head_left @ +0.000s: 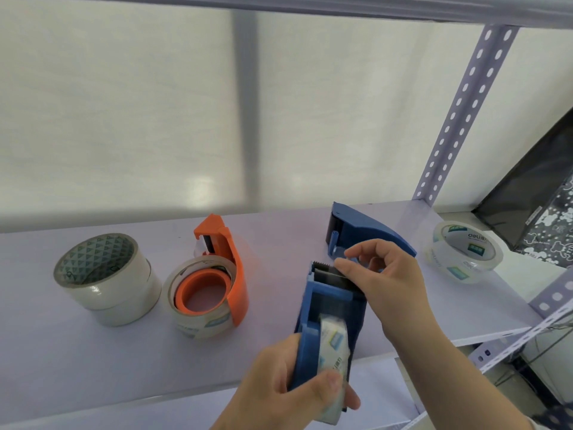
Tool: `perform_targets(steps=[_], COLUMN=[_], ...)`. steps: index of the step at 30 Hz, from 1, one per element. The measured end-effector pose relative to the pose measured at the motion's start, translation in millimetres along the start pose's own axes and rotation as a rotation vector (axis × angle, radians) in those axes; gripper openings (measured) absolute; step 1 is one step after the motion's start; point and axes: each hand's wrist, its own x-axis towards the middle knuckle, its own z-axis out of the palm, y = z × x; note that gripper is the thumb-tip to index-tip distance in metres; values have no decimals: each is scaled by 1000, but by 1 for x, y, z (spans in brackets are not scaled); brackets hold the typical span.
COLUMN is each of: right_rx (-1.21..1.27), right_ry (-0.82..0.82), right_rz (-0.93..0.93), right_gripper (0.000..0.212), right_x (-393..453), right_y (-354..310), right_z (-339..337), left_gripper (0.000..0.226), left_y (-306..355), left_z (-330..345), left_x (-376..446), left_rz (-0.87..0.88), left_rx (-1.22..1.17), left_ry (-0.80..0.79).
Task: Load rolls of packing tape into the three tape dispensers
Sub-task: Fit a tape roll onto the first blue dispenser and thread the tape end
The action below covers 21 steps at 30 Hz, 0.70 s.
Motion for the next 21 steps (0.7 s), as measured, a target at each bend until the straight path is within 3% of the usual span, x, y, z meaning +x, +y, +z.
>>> perform_targets(steps=[5, 11, 14, 18, 21], right_rx=[31, 84, 195, 243, 358], right_ry=[57, 62, 108, 64, 69], right_rz=[29, 47, 95, 110, 154], right_gripper=[16, 17, 19, 18, 20], right_x=[12, 16, 23, 23, 26], right_y=[-4, -9, -10, -11, -12], right_z=[-6, -6, -11, -9, -12], left_gripper=[75, 40, 42, 45, 41], left_y=[0, 2, 5, 3, 4], left_z=[7, 0, 1, -4, -6], left_x=[1, -9, -13, -13, -16], left_rz=[-16, 17, 45, 0, 40], left_rx=[95, 63, 68, 28, 120], left_ry=[-2, -3, -71, 13, -11])
